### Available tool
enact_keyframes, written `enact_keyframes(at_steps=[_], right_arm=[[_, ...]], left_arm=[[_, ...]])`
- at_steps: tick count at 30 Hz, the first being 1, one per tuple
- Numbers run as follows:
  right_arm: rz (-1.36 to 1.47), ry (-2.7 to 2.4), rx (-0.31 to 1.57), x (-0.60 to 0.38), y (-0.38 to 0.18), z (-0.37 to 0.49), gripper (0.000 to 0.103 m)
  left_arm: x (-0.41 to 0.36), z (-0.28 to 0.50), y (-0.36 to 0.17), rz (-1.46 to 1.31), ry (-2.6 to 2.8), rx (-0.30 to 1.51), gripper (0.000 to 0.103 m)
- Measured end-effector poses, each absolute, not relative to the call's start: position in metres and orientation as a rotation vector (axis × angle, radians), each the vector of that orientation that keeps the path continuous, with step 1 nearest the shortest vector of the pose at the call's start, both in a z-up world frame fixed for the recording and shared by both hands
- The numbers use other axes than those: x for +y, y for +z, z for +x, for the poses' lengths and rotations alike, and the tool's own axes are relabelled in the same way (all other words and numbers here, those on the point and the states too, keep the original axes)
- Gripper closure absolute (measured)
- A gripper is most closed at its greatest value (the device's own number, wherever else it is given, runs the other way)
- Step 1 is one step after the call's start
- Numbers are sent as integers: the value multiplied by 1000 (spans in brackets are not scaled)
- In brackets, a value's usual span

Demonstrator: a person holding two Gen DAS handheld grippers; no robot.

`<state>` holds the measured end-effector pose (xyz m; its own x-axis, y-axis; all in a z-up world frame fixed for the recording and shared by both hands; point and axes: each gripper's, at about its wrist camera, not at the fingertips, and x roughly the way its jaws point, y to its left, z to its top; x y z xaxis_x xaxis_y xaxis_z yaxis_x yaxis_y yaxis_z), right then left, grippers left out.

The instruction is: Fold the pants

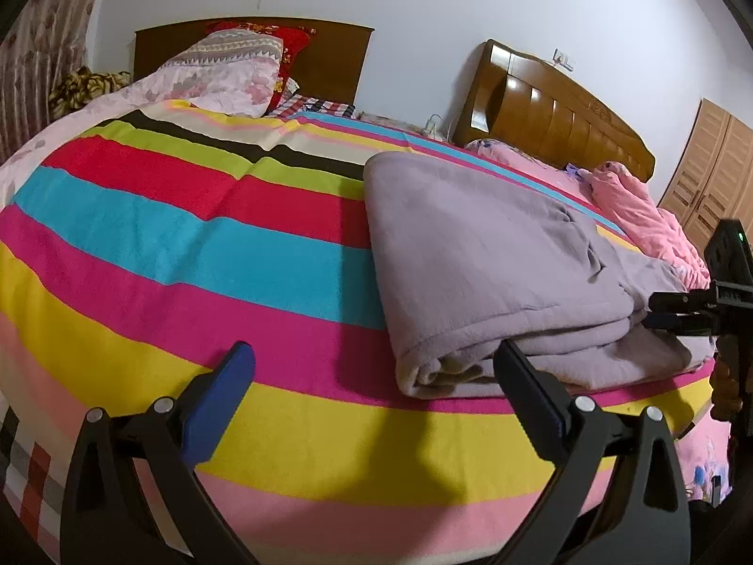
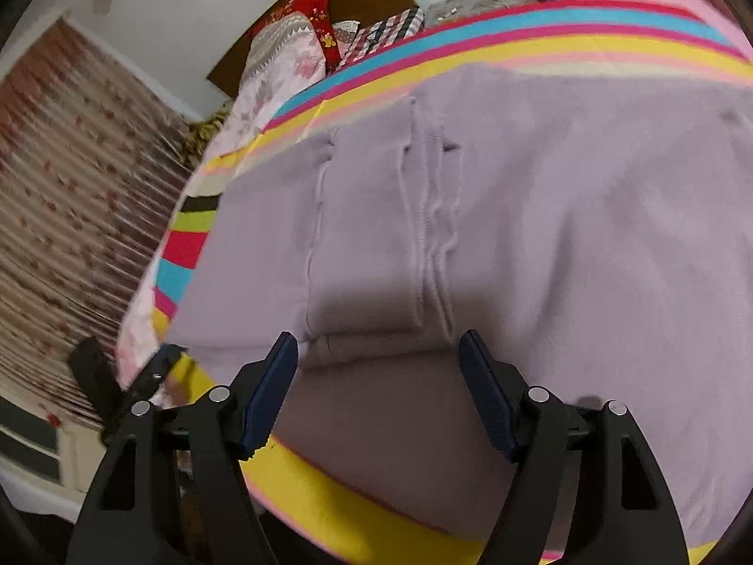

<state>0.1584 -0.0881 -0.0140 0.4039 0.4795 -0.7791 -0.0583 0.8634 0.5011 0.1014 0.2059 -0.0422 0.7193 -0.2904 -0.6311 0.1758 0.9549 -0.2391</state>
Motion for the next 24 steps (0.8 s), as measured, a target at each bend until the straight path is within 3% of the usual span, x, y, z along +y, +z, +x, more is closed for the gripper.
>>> enact_keyframes(at_steps=[4,6,7,8,10,13,24], right_arm=[[451,387,1151,-82,-14,173,32],[485,415,1143,-77,-16,177,37],[493,402,1127,-76,-17,179,48],[517,386,1115,-78,-21,177,67],[601,388,1091,-86,-25,175,82],[614,403,1031,-88,-13,168,85],[462,594,703,-31,129,189,87]], left_arm=[[206,101,-42,-169,-260,719,2],[205,99,-43,-165,-260,712,2],[204,98,-43,-158,-260,711,2],[204,96,-43,-153,-260,711,2],[203,94,-44,-143,-260,716,2],[202,88,-42,-145,-277,732,2],[171,109,-36,-79,-259,697,2]])
